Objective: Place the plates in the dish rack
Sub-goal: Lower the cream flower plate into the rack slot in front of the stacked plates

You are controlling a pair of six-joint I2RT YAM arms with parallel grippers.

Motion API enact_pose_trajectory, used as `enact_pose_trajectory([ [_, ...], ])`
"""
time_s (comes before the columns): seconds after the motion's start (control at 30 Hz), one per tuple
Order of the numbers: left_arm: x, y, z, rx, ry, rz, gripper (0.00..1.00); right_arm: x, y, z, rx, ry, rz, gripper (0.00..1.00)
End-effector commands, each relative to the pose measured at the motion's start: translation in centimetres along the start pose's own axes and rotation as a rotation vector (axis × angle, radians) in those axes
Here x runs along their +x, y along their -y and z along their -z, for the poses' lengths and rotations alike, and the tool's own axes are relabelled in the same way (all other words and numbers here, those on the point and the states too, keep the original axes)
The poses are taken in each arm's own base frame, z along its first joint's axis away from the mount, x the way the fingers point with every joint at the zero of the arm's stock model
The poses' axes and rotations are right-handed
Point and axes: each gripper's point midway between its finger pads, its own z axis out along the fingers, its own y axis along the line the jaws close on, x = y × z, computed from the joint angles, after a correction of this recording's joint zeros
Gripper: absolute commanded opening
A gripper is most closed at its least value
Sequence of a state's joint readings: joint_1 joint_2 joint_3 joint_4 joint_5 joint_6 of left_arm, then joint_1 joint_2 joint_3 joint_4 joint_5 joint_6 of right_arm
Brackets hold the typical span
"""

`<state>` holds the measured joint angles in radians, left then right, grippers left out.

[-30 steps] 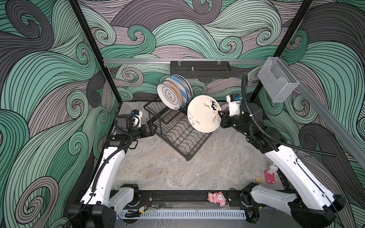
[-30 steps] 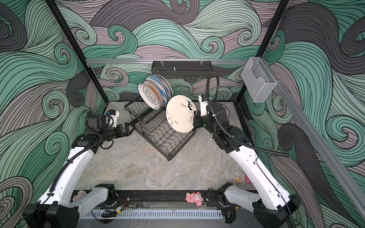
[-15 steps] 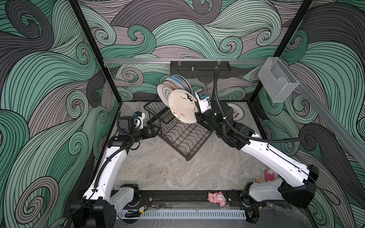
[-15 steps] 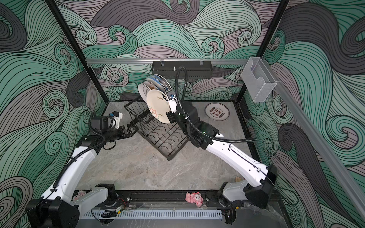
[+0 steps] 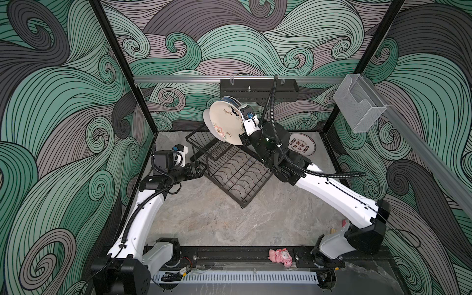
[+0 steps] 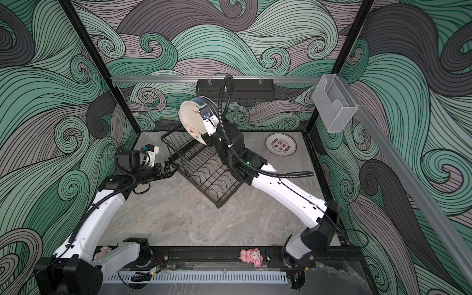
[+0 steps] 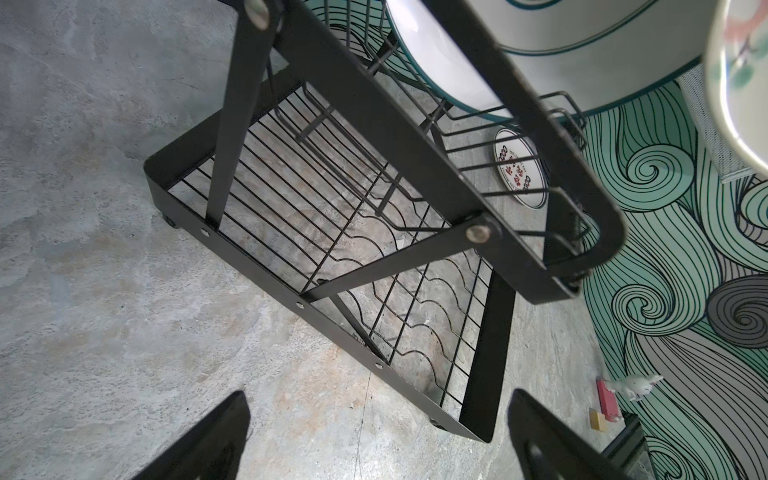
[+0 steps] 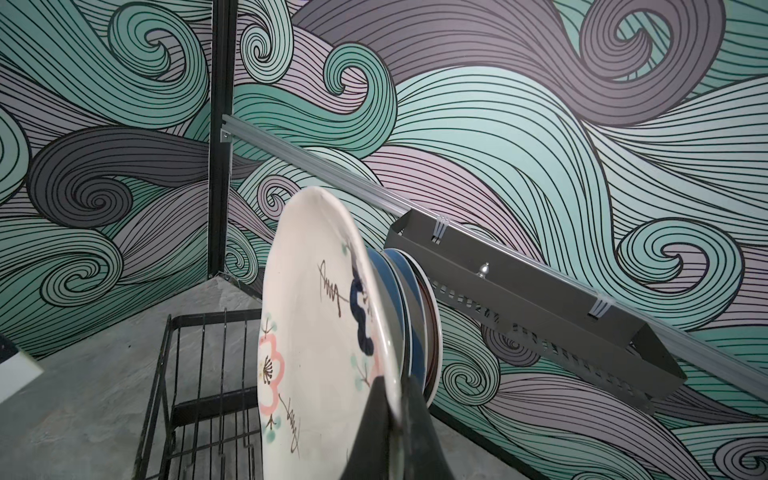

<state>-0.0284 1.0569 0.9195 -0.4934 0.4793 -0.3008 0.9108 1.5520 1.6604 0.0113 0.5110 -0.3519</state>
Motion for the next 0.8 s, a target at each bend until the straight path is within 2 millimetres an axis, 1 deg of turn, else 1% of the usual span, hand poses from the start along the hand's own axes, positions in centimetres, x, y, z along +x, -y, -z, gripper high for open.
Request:
enact_pose_trajectory([
  [0.0,-0.3,0.2,0.1,0.012,0.008,-0.007,0.99,-5.8,2.6,1.0,0.075,0.176,-0.088,0.00],
  [0.37,-0.1,0.0,-0.2,0.009,-0.006,-0.002,0.99,-5.2,1.3,-1.1,0.103,0.177,-0.033,0.00],
  [0.77,-0.2,0.0,-0.1,0.006,-0.002,-0.004,0.99,-4.3,0.3,-3.1,0.144,0.169,0.020,0.00],
])
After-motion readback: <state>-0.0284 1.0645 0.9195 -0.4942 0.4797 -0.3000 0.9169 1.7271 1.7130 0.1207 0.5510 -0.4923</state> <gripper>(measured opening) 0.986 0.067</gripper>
